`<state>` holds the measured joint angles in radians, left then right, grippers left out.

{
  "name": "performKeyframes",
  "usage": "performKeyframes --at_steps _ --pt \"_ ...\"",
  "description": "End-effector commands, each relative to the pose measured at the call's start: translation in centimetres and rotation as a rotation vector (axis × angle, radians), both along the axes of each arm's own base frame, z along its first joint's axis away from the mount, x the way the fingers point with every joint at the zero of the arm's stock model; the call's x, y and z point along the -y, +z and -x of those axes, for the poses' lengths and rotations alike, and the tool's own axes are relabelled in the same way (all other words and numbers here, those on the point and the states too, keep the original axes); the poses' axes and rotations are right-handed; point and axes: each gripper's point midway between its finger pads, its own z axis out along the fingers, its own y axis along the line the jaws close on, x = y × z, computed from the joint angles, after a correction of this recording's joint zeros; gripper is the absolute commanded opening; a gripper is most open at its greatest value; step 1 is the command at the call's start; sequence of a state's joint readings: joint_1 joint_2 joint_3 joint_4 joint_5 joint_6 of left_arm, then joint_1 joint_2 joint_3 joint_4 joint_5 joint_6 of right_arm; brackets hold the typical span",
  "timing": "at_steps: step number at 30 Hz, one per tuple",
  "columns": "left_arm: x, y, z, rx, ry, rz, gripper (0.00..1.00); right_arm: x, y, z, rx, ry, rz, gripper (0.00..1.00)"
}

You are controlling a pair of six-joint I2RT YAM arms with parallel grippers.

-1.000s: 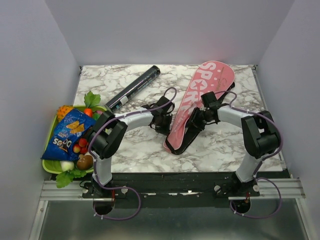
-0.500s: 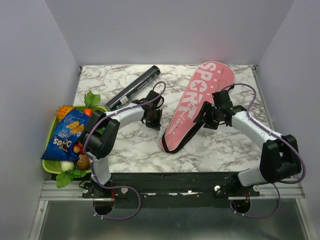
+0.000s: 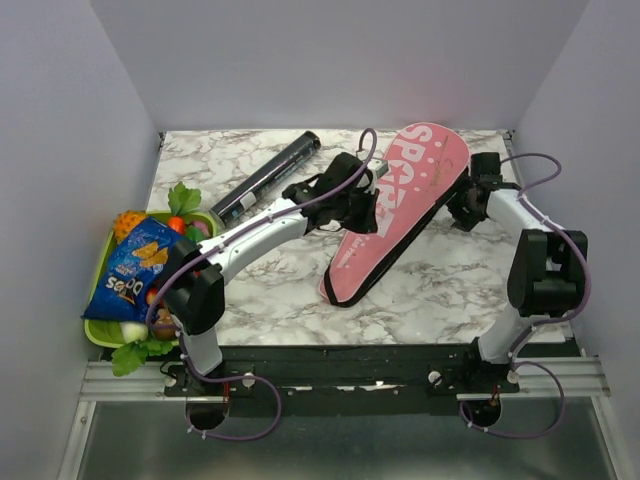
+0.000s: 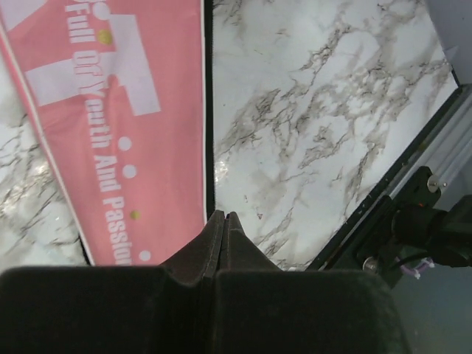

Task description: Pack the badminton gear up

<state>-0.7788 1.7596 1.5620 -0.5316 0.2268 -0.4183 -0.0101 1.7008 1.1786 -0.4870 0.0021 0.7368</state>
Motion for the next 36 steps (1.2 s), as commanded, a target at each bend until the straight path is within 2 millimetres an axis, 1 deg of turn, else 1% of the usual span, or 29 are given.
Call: performKeyframes --at_steps 1,2,3,4,5,6,7,8,9,10,11,12,13,14,15,19,22,23,25,26,27,29,30,31,32,33,34,35,36 --pt "2.9 -3.4 0.4 -0.123 -0.061 0.072 0.02 2.6 1.0 -5.0 0.092 -0.088 -0.05 0.74" --pt "3.2 -4.8 0.2 -0.146 -0.059 0.057 0.02 2.9 1.3 -5.8 0.103 -0.085 -0.047 0.74" --pt "3.6 -5.3 0.0 -0.151 -0.068 0.063 0.02 3.2 0.2 -6.3 0.084 -0.087 -0.037 0.74" --pt "4.0 -5.7 0.0 -0.159 -0.076 0.068 0.02 3.4 0.3 -6.9 0.092 -0.082 -0.03 0.74" --pt "4.3 -6.9 -0.1 -0.18 -0.079 0.063 0.02 3.8 0.8 -7.9 0.116 -0.086 -0.027 0.74" --pt "5.0 -6.9 0.1 -0.2 -0.1 0.096 0.02 3.8 0.2 -8.4 0.115 -0.084 -0.034 0.73" --pt "5.5 -7.1 0.2 -0.217 -0.112 0.113 0.02 3.9 0.3 -9.3 0.144 -0.084 -0.039 0.73" --pt "6.0 -8.2 0.5 -0.252 -0.13 0.122 0.02 4.0 0.1 -9.8 0.154 -0.084 -0.044 0.73" --pt "6.7 -8.0 0.9 -0.273 -0.162 0.161 0.01 3.8 0.3 -10.4 0.17 -0.076 -0.058 0.73" --pt "7.1 -8.3 1.3 -0.303 -0.164 0.173 0.01 3.7 -0.5 -11.0 0.17 -0.074 -0.068 0.73" --pt "7.3 -8.9 1.5 -0.323 -0.168 0.179 0.01 3.7 -0.8 -11.3 0.167 -0.075 -0.072 0.72" --pt "7.7 -8.9 1.5 -0.321 -0.179 0.197 0.01 3.5 -0.7 -11.8 0.174 -0.068 -0.084 0.72" --pt "7.8 -9.1 2.1 -0.346 -0.187 0.205 0.01 3.4 -1.5 -12.0 0.159 -0.072 -0.095 0.72" --pt "7.9 -9.5 2.2 -0.356 -0.193 0.206 0.01 3.4 -1.8 -12.2 0.154 -0.075 -0.1 0.72" --pt "7.9 -9.6 2.4 -0.365 -0.196 0.207 0.01 3.3 -1.8 -12.4 0.157 -0.074 -0.106 0.71" --pt "8.0 -10.3 3.6 -0.412 -0.227 0.209 0.01 3.5 -2.7 -12.7 0.142 -0.091 -0.105 0.7" --pt "8.4 -10.1 4.5 -0.422 -0.253 0.224 0.01 3.6 -3.5 -12.4 0.116 -0.098 -0.104 0.69" --pt "8.7 -10.2 5.2 -0.444 -0.279 0.235 0.01 3.6 -3.7 -12.2 0.108 -0.1 -0.105 0.68" --pt "9.3 -10.3 5.6 -0.457 -0.298 0.251 0.01 3.5 -4.0 -12.0 0.099 -0.107 -0.118 0.68" --pt "9.4 -10.9 5.8 -0.466 -0.301 0.247 0.01 3.4 -3.9 -12.1 0.099 -0.104 -0.119 0.65" --pt "9.7 -11.1 5.7 -0.458 -0.299 0.256 0.01 3.4 -4.3 -12.0 0.086 -0.109 -0.123 0.63" --pt "9.8 -12.0 6.1 -0.497 -0.296 0.268 0.01 3.3 -4.8 -11.5 0.05 -0.12 -0.131 0.58" --pt "10.1 -12.0 6.3 -0.504 -0.307 0.287 0.01 3.1 -4.8 -11.4 0.039 -0.115 -0.142 0.56" --pt "10.1 -12.2 6.2 -0.514 -0.297 0.286 0.0 2.9 -5.2 -11.4 0.028 -0.116 -0.154 0.53" --pt "10.1 -12.7 6.3 -0.521 -0.292 0.279 0.0 2.7 -5.3 -11.3 0.022 -0.117 -0.165 0.48" --pt "10.1 -12.7 6.2 -0.518 -0.29 0.28 0.0 2.4 -5.4 -11.2 0.02 -0.104 -0.18 0.46" --pt "9.9 -12.9 6.2 -0.519 -0.288 0.275 0.0 2.4 -5.2 -11.2 0.025 -0.101 -0.181 0.41" --pt "9.9 -12.9 6.2 -0.516 -0.287 0.273 0.0 2.3 -5.1 -11.1 0.023 -0.104 -0.184 0.3" --pt "9.7 -13.1 6.3 -0.519 -0.286 0.261 0.0 2.4 -5.2 -10.9 0.022 -0.107 -0.179 0.25"
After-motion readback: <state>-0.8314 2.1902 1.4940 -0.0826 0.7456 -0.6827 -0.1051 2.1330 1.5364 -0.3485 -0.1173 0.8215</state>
